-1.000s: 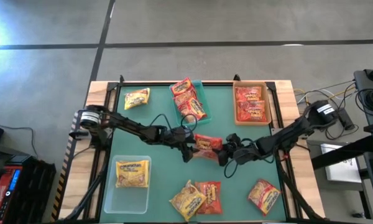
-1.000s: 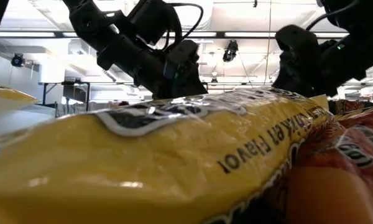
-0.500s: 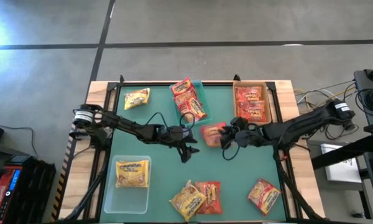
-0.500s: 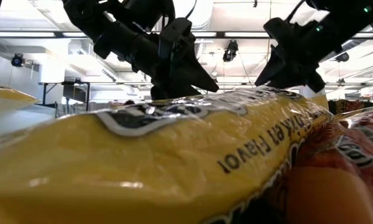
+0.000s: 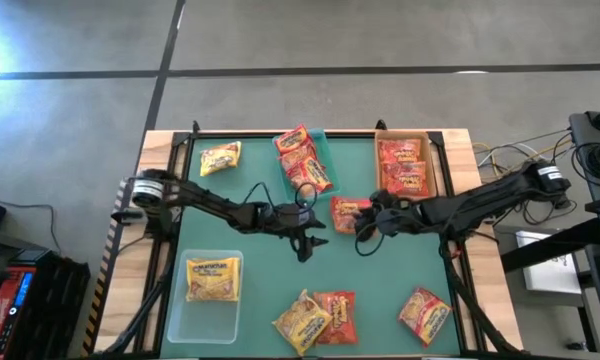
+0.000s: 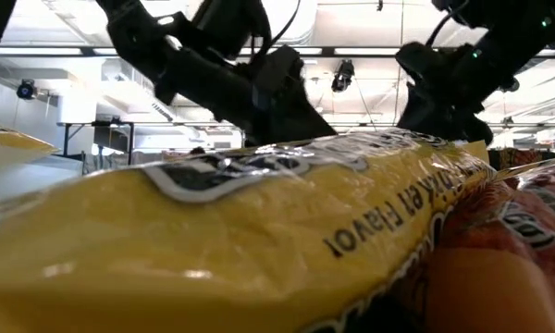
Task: Sort Maruchan noodles
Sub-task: Put the right orange noodle pack into the orange bin
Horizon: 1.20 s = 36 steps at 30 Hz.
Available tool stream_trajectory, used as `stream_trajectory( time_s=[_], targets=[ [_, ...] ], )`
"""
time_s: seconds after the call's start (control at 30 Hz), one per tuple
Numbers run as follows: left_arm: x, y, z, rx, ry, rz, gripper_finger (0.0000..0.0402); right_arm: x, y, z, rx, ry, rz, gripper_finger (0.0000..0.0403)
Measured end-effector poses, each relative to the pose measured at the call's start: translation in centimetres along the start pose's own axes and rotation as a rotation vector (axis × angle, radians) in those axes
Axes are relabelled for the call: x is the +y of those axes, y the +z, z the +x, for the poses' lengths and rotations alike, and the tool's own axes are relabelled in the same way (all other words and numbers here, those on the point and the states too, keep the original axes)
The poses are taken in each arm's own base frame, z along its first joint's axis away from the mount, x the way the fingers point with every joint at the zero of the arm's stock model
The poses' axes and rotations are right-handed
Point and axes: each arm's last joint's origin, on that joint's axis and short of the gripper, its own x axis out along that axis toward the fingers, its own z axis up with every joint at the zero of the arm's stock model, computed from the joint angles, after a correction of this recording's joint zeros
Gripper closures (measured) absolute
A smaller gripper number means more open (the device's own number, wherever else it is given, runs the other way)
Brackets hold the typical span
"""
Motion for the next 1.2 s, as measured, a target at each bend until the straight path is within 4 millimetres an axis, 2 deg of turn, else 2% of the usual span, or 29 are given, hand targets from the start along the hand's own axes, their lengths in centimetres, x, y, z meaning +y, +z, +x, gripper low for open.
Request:
stream_trajectory(
  time_s=[0.27, 0.57, 0.73, 0.83, 0.97, 1.2],
  targets=[
    [0.4, 0.5, 2.1, -0.05, 0.129, 0.133, 0.0185, -0.4, -1.4, 1.7, 0.058, -0.067, 0.022, 0.0249],
    [0.5, 0.2, 2.1, -0.026, 0.136, 0.125, 0.0185, -0.9, -3.1, 4.6, 0.084, -0.199, -0.057, 0.025],
    [0.6, 0.1, 2.1, -0.014, 0.138, 0.118, 0.0185, 0.6, -3.9, 5.1, 0.185, -0.047, -0.009, 0.0256],
    [0.6, 0.1, 2.1, -0.011, 0.138, 0.125, 0.0185, 2.0, -4.3, 4.9, 0.238, 0.064, 0.002, 0.0259],
    [0.6, -0.2, 2.2, 0.0, 0.14, 0.155, 0.0185, 3.4, -4.5, 4.5, 0.247, 0.126, -0.019, 0.0259],
    [1.3, -2.8, 3.9, 0.074, 0.159, 0.146, 0.0185, 5.1, -3.7, 3.3, 0.222, 0.197, -0.06, 0.0257]
  ],
)
